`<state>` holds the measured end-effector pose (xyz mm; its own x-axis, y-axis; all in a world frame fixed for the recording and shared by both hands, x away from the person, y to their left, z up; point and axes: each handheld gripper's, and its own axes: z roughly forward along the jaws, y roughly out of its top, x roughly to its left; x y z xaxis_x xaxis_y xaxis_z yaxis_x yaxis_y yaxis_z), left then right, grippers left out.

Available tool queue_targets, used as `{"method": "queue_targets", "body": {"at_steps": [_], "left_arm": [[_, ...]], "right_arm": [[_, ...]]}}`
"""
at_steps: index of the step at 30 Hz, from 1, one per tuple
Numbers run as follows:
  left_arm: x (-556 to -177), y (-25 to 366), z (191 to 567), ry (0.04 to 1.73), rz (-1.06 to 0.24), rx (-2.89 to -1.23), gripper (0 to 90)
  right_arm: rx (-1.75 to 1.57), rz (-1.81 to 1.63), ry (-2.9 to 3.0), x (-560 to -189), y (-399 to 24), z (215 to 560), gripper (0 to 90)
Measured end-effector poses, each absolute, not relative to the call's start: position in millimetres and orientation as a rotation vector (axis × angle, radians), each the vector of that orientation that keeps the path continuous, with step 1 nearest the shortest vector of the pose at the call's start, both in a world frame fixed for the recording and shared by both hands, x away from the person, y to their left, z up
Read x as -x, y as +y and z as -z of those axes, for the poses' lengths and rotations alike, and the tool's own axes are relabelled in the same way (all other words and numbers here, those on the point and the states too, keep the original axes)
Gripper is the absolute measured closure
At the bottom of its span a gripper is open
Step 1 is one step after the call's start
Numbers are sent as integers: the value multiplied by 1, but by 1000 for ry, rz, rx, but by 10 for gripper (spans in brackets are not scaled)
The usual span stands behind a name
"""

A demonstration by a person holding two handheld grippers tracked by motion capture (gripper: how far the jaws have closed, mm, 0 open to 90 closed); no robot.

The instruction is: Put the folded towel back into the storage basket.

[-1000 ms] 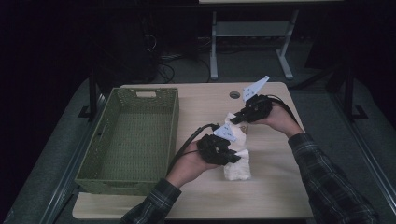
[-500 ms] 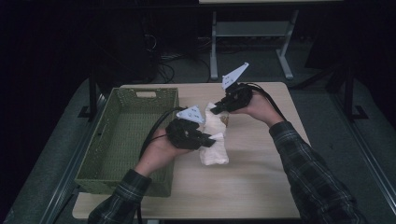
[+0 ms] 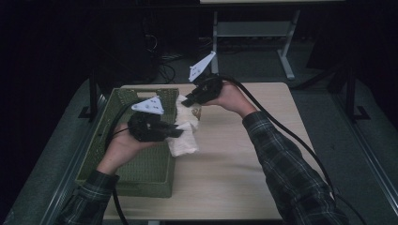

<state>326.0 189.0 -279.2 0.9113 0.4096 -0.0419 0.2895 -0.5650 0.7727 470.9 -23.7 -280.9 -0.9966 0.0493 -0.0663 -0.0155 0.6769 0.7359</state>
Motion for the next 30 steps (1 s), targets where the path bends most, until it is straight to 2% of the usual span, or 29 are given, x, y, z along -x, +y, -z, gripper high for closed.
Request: {"method": "queue_targets", "body": {"at_steps": [11, 20, 30], "left_arm": [[-318, 235, 281, 541, -217, -2231, 808], [-317, 252, 290, 565, -218, -2264, 807], [-314, 263, 315, 556, -154, -2297, 800]], "right_arm": [[21, -1256, 2805, -476, 30, 283, 813], [32, -1257, 2829, -476, 59, 299, 813], [47, -1245, 2874, -475, 76, 322, 813]]}}
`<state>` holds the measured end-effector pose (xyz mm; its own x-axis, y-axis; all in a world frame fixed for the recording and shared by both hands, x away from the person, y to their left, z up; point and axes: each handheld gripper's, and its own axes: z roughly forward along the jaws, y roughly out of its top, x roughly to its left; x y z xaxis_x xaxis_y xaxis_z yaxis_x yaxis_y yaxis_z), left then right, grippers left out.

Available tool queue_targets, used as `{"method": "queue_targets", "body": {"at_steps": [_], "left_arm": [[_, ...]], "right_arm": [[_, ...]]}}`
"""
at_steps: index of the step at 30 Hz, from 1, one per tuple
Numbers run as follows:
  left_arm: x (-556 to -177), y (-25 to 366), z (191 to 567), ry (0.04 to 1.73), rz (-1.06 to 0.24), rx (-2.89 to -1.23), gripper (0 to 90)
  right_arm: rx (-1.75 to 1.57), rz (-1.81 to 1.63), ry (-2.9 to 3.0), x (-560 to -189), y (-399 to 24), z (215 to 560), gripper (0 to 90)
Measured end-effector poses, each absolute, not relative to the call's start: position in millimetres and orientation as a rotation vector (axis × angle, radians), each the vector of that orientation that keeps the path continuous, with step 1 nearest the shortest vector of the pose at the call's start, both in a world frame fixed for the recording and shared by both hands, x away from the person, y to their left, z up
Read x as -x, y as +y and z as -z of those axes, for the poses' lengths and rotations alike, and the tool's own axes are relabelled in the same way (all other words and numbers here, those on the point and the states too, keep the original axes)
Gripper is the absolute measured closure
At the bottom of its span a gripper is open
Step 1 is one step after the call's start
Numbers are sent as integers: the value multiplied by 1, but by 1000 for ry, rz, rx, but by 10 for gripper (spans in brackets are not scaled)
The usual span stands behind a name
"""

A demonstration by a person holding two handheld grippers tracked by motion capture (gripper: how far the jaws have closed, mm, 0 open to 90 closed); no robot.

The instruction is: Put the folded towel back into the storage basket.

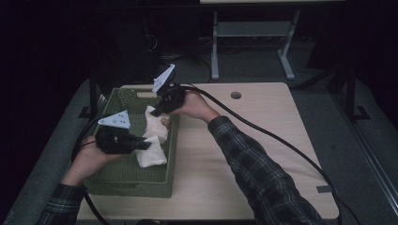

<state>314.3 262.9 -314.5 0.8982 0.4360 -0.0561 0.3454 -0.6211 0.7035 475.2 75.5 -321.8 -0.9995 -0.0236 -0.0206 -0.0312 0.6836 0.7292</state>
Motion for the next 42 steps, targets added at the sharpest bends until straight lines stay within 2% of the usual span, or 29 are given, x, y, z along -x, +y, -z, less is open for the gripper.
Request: {"method": "queue_targets", "body": {"at_steps": [7, 8, 10, 12, 18, 31, 32, 35, 42], "left_arm": [[-312, 261, 330, 543, -105, -2317, 780], [-312, 261, 331, 544, -111, -2315, 741], [-312, 262, 331, 560, -126, -2304, 593], [-313, 262, 333, 569, -145, -2300, 506], [-316, 264, 335, 595, -162, -2259, 406], [-319, 263, 338, 597, -146, -2221, 383], [-319, 263, 338, 601, -144, -2222, 383], [-319, 263, 338, 599, -147, -2222, 382], [-321, 259, 336, 602, -165, -2202, 365]], "right_arm": [[59, -1226, 2897, -472, 81, 332, 813], [61, -1223, 2899, -472, 81, 333, 813], [57, -1222, 2902, -471, 83, 335, 813], [58, -1220, 2901, -471, 84, 336, 812], [43, -1206, 2897, -478, 85, 340, 813], [-61, -1130, 2884, -507, 85, 341, 801], [-73, -1129, 2872, -508, 86, 342, 780], [-121, -1123, 2802, -513, 85, 343, 639], [-180, -1160, 2759, -517, 76, 332, 542]]}}
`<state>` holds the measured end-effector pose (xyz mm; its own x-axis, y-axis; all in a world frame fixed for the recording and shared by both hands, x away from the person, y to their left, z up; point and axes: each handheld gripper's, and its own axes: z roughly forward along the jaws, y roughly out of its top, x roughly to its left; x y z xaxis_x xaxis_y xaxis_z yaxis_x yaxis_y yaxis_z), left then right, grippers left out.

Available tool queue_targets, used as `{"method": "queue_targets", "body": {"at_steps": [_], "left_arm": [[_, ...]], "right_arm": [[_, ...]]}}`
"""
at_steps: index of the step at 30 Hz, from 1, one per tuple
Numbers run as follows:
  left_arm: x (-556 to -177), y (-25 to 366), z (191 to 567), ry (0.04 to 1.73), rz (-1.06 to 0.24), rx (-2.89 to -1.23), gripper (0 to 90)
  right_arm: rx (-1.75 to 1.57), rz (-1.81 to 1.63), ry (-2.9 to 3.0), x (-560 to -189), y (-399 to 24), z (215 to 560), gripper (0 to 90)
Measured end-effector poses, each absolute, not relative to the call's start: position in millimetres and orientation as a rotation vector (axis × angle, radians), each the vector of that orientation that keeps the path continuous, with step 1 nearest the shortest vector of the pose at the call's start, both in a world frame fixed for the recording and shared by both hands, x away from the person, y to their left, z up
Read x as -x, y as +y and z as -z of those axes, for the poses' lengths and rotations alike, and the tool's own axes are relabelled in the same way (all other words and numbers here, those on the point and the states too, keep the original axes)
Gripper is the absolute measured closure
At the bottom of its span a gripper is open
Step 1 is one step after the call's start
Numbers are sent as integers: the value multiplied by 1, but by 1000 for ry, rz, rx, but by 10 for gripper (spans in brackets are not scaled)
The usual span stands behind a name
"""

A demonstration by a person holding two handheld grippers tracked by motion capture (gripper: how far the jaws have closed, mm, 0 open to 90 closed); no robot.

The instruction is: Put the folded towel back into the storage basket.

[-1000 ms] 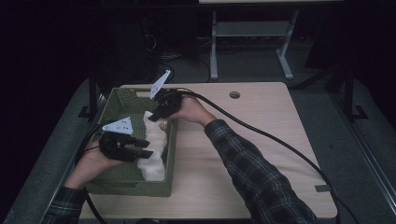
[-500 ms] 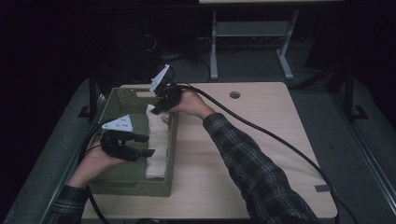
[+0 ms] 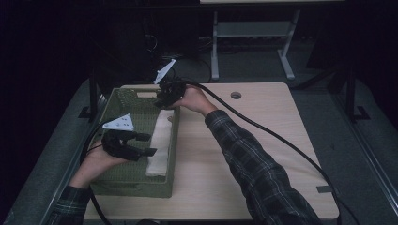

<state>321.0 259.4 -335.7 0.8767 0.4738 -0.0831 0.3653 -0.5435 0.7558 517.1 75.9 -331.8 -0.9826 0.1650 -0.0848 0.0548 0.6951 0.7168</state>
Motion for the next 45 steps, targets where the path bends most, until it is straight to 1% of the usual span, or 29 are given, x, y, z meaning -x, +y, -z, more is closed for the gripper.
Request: {"method": "queue_targets", "body": {"at_steps": [2, 5, 13, 21, 29, 37, 45], "left_arm": [[-322, 256, 335, 603, -163, -2197, 360], [-323, 249, 333, 597, -163, -2194, 356], [-332, 222, 326, 590, -160, -2183, 350], [-340, 187, 323, 584, -160, -2186, 337], [-341, 162, 320, 592, -179, -2181, 323], [-342, 137, 318, 621, -226, -2160, 248], [-339, 114, 326, 633, -246, -2169, 200]], "right_arm": [[-201, -1175, 2761, -516, 71, 328, 516], [-209, -1197, 2763, -514, 63, 325, 502], [-222, -1248, 2762, -508, 35, 322, 483], [-259, -1274, 2750, -503, -3, 318, 450], [-299, -1282, 2723, -501, -41, 315, 424], [-346, -1283, 2683, -493, -76, 313, 362], [-384, -1279, 2660, -487, -103, 314, 337]]}}
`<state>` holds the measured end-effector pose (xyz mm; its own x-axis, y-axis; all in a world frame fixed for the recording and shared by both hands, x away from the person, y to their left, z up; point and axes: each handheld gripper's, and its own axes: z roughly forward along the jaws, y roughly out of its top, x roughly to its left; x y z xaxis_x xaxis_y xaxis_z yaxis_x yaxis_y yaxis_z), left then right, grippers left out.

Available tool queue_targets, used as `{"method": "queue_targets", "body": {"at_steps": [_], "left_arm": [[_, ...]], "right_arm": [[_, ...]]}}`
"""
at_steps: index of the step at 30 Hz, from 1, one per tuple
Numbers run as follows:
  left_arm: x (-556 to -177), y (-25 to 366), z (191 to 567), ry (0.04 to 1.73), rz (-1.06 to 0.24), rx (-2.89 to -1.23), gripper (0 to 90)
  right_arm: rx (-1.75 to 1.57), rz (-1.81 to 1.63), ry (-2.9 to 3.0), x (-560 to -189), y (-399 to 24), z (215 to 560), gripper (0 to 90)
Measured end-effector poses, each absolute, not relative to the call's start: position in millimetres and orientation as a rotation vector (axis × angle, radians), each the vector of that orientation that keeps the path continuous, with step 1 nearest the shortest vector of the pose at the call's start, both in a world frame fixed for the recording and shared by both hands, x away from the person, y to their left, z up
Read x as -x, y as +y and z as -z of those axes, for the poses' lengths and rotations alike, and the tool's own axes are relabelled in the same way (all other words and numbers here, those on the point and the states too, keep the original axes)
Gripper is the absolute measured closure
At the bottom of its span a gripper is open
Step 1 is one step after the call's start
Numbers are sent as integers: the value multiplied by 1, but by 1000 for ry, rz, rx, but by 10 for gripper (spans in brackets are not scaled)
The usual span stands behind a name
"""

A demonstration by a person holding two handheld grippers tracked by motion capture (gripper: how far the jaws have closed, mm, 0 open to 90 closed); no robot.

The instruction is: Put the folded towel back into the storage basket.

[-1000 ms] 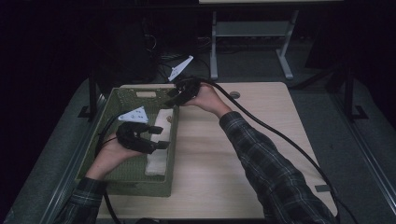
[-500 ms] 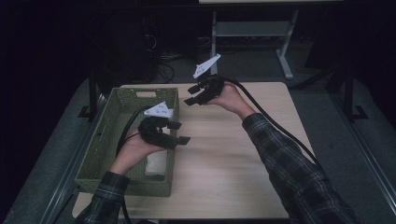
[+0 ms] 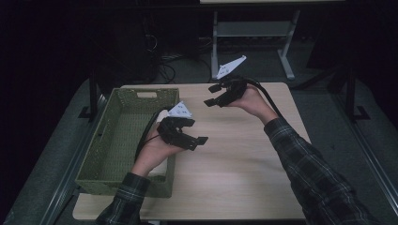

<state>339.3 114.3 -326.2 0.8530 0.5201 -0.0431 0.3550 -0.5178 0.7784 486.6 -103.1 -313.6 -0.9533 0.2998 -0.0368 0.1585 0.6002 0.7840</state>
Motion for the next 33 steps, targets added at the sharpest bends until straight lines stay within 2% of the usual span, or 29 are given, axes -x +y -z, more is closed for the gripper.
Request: {"method": "queue_targets", "body": {"at_steps": [16, 33], "left_arm": [[-328, 67, 351, 579, -246, -2182, 172], [-317, 35, 401, 560, -228, -2193, 172]], "right_arm": [[-492, -1313, 2649, -469, -147, 346, 291], [-657, -1314, 2609, -444, -200, 393, 240]]}}
